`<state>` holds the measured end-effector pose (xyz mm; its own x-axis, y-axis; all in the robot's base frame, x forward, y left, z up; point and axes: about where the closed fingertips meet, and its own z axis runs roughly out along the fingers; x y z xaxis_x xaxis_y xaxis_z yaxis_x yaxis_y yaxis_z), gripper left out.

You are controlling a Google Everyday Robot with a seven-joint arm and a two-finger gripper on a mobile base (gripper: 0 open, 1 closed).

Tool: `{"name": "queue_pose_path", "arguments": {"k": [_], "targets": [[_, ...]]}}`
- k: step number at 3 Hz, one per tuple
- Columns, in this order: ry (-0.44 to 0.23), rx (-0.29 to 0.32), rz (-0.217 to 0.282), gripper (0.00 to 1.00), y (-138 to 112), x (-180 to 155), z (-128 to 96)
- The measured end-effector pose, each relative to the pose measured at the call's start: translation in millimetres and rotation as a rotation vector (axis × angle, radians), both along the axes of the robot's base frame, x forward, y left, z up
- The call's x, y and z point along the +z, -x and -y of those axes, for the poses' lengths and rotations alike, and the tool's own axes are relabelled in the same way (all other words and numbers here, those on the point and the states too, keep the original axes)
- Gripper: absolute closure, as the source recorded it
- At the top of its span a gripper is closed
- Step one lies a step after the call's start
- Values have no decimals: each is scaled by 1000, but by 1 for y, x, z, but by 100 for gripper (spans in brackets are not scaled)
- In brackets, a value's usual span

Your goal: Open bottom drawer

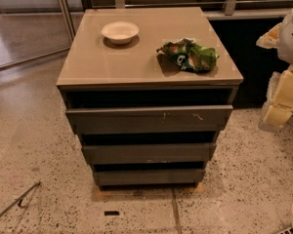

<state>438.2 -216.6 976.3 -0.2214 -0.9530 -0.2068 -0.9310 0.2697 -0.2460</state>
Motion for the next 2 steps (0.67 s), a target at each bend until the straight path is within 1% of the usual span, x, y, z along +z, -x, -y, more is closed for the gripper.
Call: {"name": "queue_pose_path", "arguments": {"k": [1, 2], "targets": [[0, 0, 0, 0, 0, 0, 0], [-11, 13, 23, 0, -6, -19, -6]]}}
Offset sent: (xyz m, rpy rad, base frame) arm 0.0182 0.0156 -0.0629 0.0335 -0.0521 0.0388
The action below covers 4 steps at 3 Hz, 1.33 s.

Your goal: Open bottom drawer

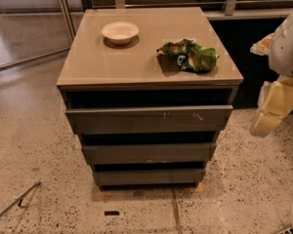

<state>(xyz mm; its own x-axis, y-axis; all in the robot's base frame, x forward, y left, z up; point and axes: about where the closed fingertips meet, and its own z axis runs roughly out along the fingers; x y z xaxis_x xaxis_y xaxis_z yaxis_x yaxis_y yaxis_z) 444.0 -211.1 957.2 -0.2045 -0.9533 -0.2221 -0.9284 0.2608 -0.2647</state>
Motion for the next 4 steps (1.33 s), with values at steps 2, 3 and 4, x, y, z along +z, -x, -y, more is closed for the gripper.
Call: {"name": "queue_pose_path", "arguments": {"k": [2, 3, 4], "targets": [[-70, 37, -49, 0, -15, -142, -39], [-69, 46, -161, 0, -17, -234, -51], [-68, 46, -161, 0, -17, -234, -51]]}}
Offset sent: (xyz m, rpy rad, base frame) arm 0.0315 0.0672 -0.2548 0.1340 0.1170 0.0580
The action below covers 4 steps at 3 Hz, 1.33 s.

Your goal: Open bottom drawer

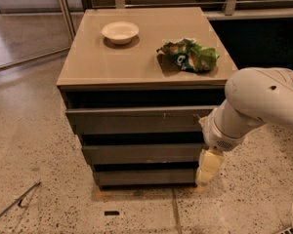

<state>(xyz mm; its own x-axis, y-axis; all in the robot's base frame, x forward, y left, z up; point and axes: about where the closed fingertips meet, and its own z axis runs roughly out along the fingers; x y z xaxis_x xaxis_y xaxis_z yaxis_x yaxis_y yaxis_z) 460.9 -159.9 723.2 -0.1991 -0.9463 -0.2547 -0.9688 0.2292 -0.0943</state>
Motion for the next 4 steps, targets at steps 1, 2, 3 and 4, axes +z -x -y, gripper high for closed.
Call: {"name": "queue_pose_path", "arguments": {"k": [1, 2, 3, 4], "targets": [[9, -9, 7, 0, 1, -39, 5], [5, -24, -30, 0, 14, -139, 18], [-38, -22, -34, 0, -3, -219, 23], [-73, -27, -109, 0, 13, -264, 15]]}}
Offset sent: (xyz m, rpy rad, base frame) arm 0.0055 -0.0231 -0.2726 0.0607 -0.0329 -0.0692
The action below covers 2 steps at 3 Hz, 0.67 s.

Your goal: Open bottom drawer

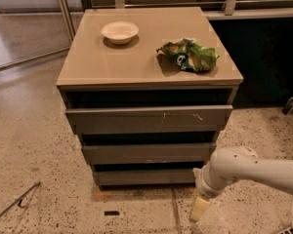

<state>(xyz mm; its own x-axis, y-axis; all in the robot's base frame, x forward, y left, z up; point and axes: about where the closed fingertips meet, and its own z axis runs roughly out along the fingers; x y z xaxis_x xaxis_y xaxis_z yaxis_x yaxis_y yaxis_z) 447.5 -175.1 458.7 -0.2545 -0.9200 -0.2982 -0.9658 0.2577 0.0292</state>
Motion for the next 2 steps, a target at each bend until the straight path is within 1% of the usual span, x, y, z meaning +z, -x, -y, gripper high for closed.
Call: {"name": "queue_pose_path", "arguments": {"k": [1, 2], "targets": [[0, 0, 0, 0, 0, 0, 0], [6, 36, 22, 0, -2, -26, 2]]}}
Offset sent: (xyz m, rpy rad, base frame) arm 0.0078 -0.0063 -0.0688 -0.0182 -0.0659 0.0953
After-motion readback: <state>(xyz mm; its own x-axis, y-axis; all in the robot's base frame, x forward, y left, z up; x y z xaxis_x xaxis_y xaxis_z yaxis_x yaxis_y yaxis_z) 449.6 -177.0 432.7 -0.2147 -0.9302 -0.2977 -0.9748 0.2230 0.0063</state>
